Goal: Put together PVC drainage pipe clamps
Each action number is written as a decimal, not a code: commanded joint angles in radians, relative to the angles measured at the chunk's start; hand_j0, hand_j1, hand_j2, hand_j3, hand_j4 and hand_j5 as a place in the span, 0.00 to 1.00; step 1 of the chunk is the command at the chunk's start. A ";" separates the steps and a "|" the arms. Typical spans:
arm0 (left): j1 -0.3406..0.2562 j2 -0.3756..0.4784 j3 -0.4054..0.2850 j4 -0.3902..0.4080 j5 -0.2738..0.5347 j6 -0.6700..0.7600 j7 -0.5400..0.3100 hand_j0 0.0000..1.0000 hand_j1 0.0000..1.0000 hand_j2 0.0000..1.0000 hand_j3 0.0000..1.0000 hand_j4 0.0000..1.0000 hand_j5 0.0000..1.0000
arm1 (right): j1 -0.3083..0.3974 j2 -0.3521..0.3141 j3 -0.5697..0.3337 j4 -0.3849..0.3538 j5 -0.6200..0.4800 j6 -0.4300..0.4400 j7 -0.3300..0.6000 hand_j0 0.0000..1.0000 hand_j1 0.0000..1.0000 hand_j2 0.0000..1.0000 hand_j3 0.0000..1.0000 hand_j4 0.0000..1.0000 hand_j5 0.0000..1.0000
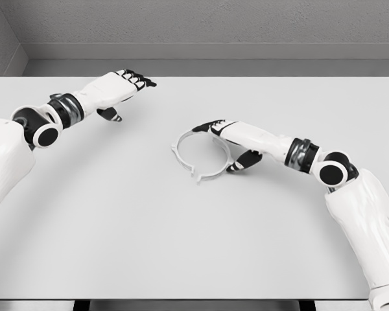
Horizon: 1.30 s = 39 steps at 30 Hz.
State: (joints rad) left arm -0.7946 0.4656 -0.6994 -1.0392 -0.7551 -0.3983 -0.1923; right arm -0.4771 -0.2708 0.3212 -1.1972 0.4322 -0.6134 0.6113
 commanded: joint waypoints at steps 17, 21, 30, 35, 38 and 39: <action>0.000 0.001 0.001 0.001 0.003 0.001 0.001 1.00 1.00 1.00 1.00 1.00 1.00 | -0.029 0.025 0.004 0.042 -0.001 0.003 0.000 1.00 1.00 1.00 1.00 1.00 1.00; 0.000 0.001 0.001 0.001 0.003 -0.001 0.001 1.00 1.00 1.00 1.00 1.00 1.00 | -0.037 0.027 0.004 0.048 -0.001 0.003 0.000 1.00 1.00 1.00 1.00 1.00 1.00; -0.005 0.001 0.001 0.001 0.003 0.001 0.001 1.00 1.00 1.00 1.00 1.00 1.00 | -0.057 0.038 0.013 0.076 0.007 0.003 0.000 1.00 1.00 1.00 1.00 1.00 1.00; -0.005 0.001 0.003 0.001 0.003 -0.001 0.001 1.00 1.00 1.00 1.00 1.00 1.00 | -0.063 0.039 0.015 0.082 0.007 0.003 0.000 1.00 1.00 1.00 1.00 1.00 1.00; -0.005 0.001 0.003 0.001 0.003 -0.001 0.001 1.00 1.00 1.00 1.00 1.00 1.00 | -0.064 0.042 0.018 0.082 0.008 0.003 0.000 1.00 1.00 1.00 1.00 1.00 1.00; -0.005 0.001 0.003 0.001 0.003 0.001 0.001 1.00 1.00 1.00 1.00 1.00 1.00 | -0.064 0.042 0.018 0.082 0.008 0.003 0.000 1.00 1.00 1.00 1.00 1.00 1.00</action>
State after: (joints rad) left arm -0.7992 0.4659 -0.6978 -1.0384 -0.7551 -0.3984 -0.1924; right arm -0.5415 -0.2291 0.3384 -1.1155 0.4480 -0.6135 0.6113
